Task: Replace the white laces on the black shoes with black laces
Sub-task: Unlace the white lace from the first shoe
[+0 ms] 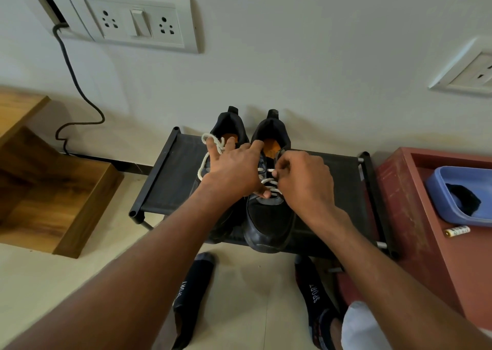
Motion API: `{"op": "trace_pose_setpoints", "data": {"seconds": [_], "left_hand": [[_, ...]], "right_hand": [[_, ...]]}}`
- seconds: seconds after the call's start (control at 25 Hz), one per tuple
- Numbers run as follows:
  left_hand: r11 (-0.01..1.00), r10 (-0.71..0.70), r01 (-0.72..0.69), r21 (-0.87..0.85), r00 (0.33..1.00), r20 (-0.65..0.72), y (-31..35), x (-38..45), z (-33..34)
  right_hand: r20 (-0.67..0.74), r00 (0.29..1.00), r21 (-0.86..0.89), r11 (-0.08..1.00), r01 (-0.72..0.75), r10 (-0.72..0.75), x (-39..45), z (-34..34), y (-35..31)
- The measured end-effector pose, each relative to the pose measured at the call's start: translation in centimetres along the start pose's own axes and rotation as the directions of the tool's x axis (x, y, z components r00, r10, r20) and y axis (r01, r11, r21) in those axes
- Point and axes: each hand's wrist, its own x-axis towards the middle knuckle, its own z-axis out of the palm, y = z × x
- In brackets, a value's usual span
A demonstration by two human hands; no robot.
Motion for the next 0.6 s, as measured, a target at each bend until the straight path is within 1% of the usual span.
{"op": "trace_pose_setpoints", "data": {"seconds": [0.08, 0.12, 0.16, 0.2, 0.24, 0.28, 0.36, 0.4, 0.44, 0.48, 0.6], "left_hand": [[1.0, -0.012, 0.012, -0.008, 1.0, -0.009, -0.1, 0.0, 0.0], [1.0, -0.016, 0.016, -0.014, 1.0, -0.017, 0.0, 0.0, 0.1], [1.0, -0.018, 0.018, -0.023, 1.0, -0.023, 0.0, 0.1, 0.1], [0.999, -0.019, 0.018, -0.033, 1.0, -0.02, 0.0, 0.1, 0.0], [0.999, -0.019, 0.018, -0.041, 1.0, -0.01, 0.1, 0.0, 0.0], [0.999, -0.019, 0.019, -0.043, 1.0, -0.002, 0.1, 0.1, 0.0], [0.999, -0.025, 0.025, -0.03, 1.0, 0.009, 0.1, 0.1, 0.0], [0.999, -0.024, 0.024, -0.024, 1.0, 0.016, 0.0, 0.1, 0.1], [1.0, -0.017, 0.017, -0.025, 1.0, 0.021, 0.0, 0.2, 0.2], [0.999, -0.004, 0.005, -0.032, 1.0, 0.024, 0.0, 0.3, 0.2], [0.998, 0.041, -0.039, -0.043, 0.999, 0.028, 0.0, 0.4, 0.1]], "right_hand": [[-0.016, 0.998, 0.057, 0.996, -0.062, 0.063, 0.5, -0.4, 0.3], [-0.027, 0.989, 0.151, 0.979, -0.137, 0.143, 0.8, -0.7, 0.6], [-0.02, 0.966, 0.318, 0.918, -0.237, 0.256, 1.3, -1.3, 1.0], [0.021, 0.93, 0.461, 0.822, -0.335, 0.367, 1.7, -1.8, 1.4], [0.058, 0.902, 0.531, 0.752, -0.391, 0.428, 1.9, -2.1, 1.7], [0.067, 0.9, 0.502, 0.765, -0.404, 0.431, 1.9, -2.3, 1.8], [0.045, 0.954, 0.266, 0.917, -0.299, 0.298, 1.8, -1.6, 1.8], [0.07, 0.973, 0.185, 0.956, -0.23, 0.22, 1.5, -1.2, 1.6], [0.103, 0.981, 0.137, 0.974, -0.18, 0.166, 1.2, -0.8, 1.3], [0.12, 0.985, 0.128, 0.981, -0.143, 0.128, 1.1, -0.3, 1.3], [0.047, 0.995, 0.054, 0.994, -0.093, 0.091, 0.8, 0.5, 1.3]]}}
